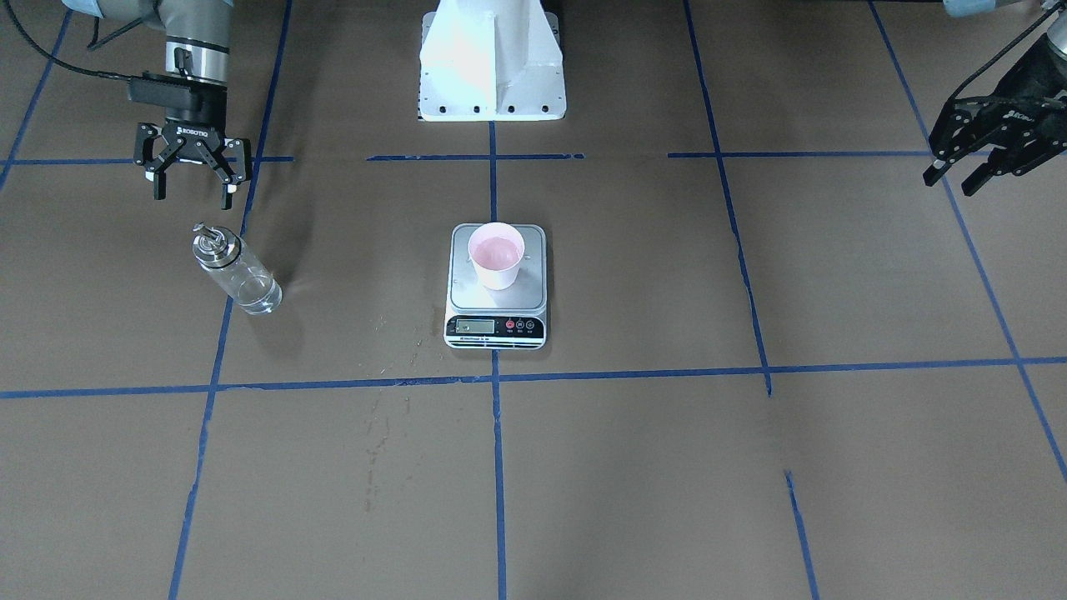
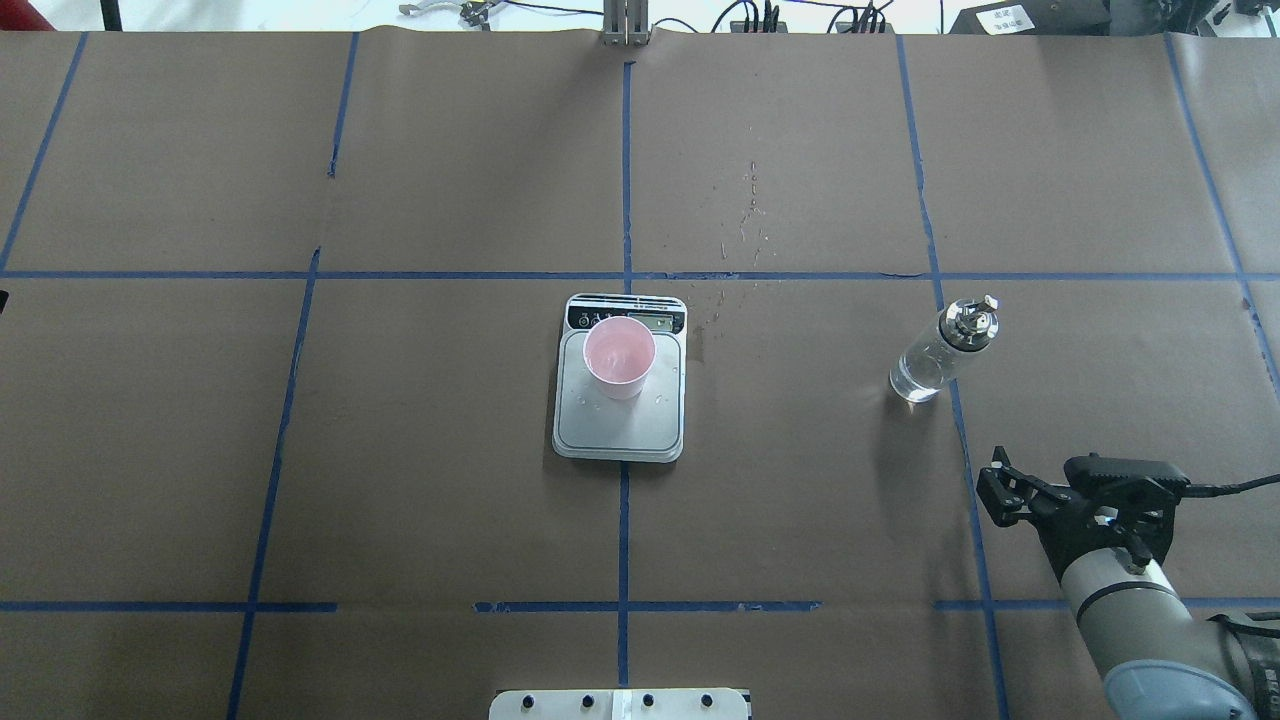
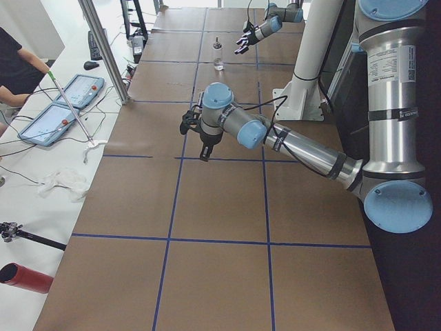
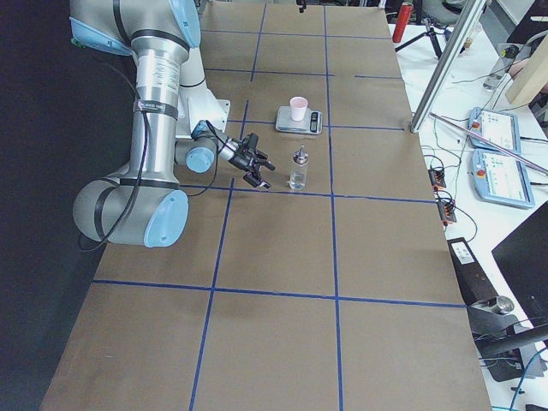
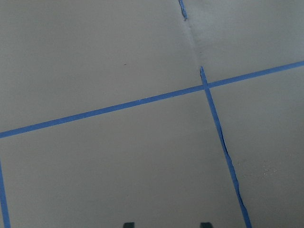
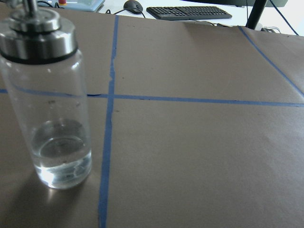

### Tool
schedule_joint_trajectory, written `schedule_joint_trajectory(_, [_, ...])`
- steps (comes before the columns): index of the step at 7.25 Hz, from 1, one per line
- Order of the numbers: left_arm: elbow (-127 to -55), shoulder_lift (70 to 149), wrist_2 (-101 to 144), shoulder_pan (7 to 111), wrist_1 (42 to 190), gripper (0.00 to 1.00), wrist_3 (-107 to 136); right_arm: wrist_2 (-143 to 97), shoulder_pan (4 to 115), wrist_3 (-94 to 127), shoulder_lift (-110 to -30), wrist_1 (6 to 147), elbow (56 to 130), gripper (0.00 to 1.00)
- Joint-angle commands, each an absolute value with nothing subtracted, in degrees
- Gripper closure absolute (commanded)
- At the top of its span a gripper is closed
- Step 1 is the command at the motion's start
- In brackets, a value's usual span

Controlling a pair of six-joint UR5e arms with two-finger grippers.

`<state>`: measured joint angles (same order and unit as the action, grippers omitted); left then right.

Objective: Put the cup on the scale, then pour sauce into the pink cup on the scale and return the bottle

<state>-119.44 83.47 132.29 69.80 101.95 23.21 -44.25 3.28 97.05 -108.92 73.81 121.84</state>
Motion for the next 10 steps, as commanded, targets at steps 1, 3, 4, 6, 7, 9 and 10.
schedule_joint_trajectory(1, [-116.6,83.7,132.1,70.6,101.8,0.44,17.4,-49.3,6.3,90.4,-111.8,70.0,121.1,0.0])
schedule_joint_trajectory(3, [-115.1,84.5,132.1,71.2,102.0,0.44,17.1,-54.0,12.7,79.6,-113.7,59.1,115.8,0.0])
schedule_joint_trajectory(4, [-114.2,84.6,132.1,71.2,102.4,0.44,17.1,-57.9,17.4,73.0,-113.8,52.1,111.5,0.0])
schedule_joint_trajectory(6, [-113.5,85.1,131.7,71.7,102.5,0.45,17.0,-69.8,31.6,58.4,-112.2,43.3,107.2,0.0])
schedule_joint_trajectory(7, [-112.1,85.4,131.7,72.1,102.3,0.45,14.3,-80.8,43.2,48.4,-109.3,43.2,106.5,0.0])
schedule_joint_trajectory(9, [-105.5,88.1,132.0,77.0,102.4,0.45,6.4,-101.1,62.8,35.4,-103.0,44.2,100.9,0.0])
schedule_joint_trajectory(10, [-102.7,88.9,132.0,78.6,102.6,0.45,2.8,-114.6,73.2,29.3,-98.2,49.1,96.6,0.0])
